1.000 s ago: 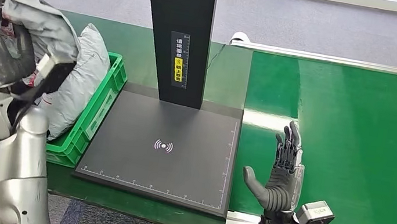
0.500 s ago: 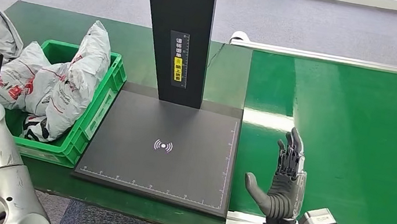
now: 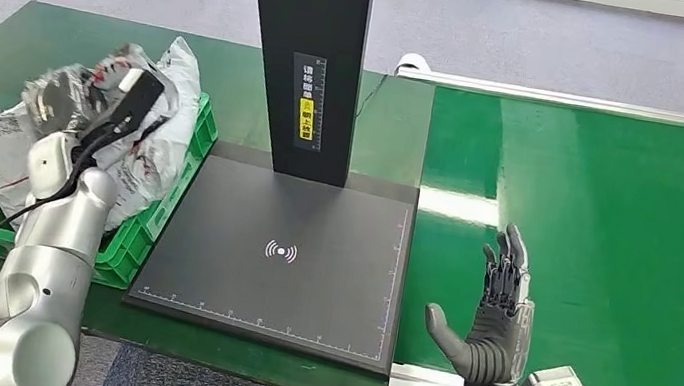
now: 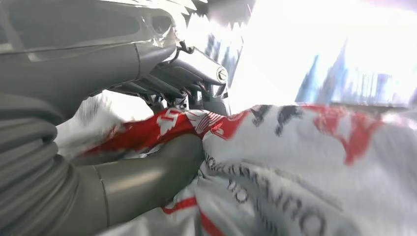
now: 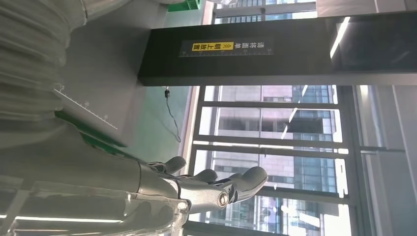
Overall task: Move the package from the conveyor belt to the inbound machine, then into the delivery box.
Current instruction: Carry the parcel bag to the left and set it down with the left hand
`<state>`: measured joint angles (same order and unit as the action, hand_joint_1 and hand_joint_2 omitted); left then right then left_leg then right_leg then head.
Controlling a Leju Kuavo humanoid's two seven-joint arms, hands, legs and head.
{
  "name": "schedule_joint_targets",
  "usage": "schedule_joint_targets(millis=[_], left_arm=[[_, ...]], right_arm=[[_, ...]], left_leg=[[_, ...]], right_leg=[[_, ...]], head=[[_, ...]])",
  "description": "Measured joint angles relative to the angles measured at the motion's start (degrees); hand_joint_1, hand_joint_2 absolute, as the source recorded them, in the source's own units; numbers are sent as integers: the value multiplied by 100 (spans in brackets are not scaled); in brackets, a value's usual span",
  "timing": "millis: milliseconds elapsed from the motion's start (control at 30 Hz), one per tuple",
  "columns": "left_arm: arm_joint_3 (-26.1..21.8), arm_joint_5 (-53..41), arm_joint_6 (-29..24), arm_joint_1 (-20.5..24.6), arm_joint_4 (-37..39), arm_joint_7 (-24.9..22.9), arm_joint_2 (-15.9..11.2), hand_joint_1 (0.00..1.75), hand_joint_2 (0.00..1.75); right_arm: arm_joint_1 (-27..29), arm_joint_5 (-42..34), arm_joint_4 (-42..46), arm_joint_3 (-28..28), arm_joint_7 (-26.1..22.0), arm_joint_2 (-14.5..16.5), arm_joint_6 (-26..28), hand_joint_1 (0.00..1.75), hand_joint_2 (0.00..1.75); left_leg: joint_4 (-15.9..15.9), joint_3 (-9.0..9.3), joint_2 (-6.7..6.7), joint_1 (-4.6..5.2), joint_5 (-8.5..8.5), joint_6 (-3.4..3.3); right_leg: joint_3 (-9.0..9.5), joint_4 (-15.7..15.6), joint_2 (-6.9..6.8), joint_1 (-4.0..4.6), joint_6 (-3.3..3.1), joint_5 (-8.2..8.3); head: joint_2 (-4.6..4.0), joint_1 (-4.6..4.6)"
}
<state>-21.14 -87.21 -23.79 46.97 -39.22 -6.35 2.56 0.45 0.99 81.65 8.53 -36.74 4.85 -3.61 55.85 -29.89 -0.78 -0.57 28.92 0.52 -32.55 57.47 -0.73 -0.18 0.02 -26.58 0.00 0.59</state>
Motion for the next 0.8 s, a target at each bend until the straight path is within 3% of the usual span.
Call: schedule_joint_targets(millis=[167,667,700,800], left_arm=[[485,-21,720,184,788,-363,-224,175,175],[794,-17,808,324,1315,-523,-472,171,175],[796,-17,809,326,1324,-523,-476,141,175],[805,-14,820,328,1335,-548,-488,14,175]], right_arm=[[-89,94,-66,-29,4,15,-103,0,175],[-128,142,-233,-39,4,58,-154,0,175],[-128,142,-237,-39,4,62,-154,0,175],[-130,144,-243,-41,4,66,-157,0,175]], left_leg=[[0,-1,5,0,2,0],[-2,16,6,0,0,0],[-2,16,6,0,0,0],[-2,16,6,0,0,0]], right_leg=[[-1,0,-1,-1,1,-2],[17,0,-2,0,1,-2],[17,0,-2,-1,1,-2],[17,0,-2,-1,1,-2]], head=[[0,2],[0,2],[0,2],[0,3]])
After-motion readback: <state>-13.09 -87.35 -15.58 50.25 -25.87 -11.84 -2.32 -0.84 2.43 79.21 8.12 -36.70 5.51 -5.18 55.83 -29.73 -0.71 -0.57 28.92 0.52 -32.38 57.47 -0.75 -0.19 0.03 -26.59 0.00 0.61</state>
